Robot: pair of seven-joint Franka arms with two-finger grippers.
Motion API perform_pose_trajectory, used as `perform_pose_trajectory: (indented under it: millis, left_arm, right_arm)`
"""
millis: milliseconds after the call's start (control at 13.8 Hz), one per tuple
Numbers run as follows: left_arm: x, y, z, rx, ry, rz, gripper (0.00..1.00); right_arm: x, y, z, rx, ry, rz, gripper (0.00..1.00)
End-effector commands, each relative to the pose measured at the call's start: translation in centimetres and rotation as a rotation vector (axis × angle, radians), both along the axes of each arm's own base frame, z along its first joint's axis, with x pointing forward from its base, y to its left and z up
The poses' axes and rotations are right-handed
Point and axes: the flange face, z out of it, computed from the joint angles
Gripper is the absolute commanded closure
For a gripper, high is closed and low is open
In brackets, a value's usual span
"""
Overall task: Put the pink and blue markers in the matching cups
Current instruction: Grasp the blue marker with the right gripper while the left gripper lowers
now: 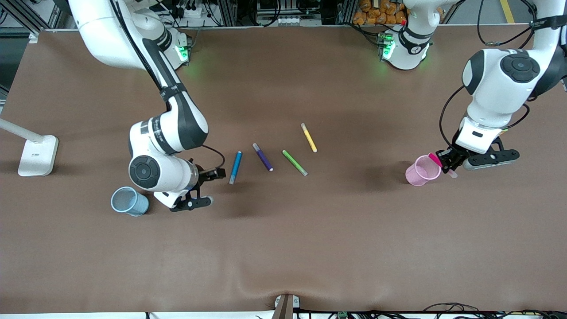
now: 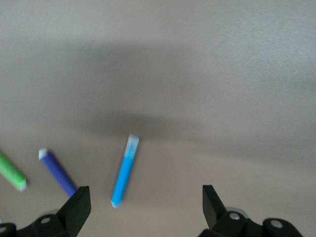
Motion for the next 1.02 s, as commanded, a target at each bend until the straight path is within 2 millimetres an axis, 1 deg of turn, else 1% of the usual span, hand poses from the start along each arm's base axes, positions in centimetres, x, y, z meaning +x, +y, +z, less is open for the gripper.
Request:
perform_pose_trajectory:
  millis: [0, 145, 218, 290, 435, 580, 798, 943]
  left_arm:
    - [0.2, 1.4, -1.6, 0.039, -0.043, -0.039, 1.00]
    - [0.6, 1.3, -2.5, 0.051, -0.052, -0.067, 1.00]
    - [0.7, 1.1, -2.6, 0.045, -0.066, -0.072, 1.00]
    - [0.9, 1.1, -3.1, 0.036, -0.077, -0.076, 1.00]
    - [1.1, 1.4, -4.0, 0.019, -0.098, -0.074, 1.00]
    - [1.0, 1.5, -4.3, 0.019, -0.096, -0.075, 1.00]
    - [-0.1, 1.3, -6.2, 0.006, -0.086, -0.084, 1.00]
    - [-0.7, 1.4, -7.2, -0.002, -0.084, -0.086, 1.00]
  right_arm:
    - [-1.5, 2.0, -3.6, -0.048, -0.028, -0.107, 0.00]
    - [-2.5, 1.6, -5.7, -0.075, -0.047, -0.093, 0.00]
    - [-3.5, 2.9, -6.5, -0.075, -0.061, -0.072, 0.00]
    - [-4.3, 3.5, -7.4, -0.078, -0.071, -0.063, 0.00]
    - [-5.0, 3.9, -8.2, -0.078, -0.082, -0.075, 0.00]
    - [-6.1, 5.0, -9.0, -0.083, -0.081, -0.066, 0.00]
    - [-6.3, 5.3, -9.5, -0.089, -0.075, -0.071, 0.00]
    - [-6.8, 5.7, -10.6, -0.097, -0.061, -0.060, 0.00]
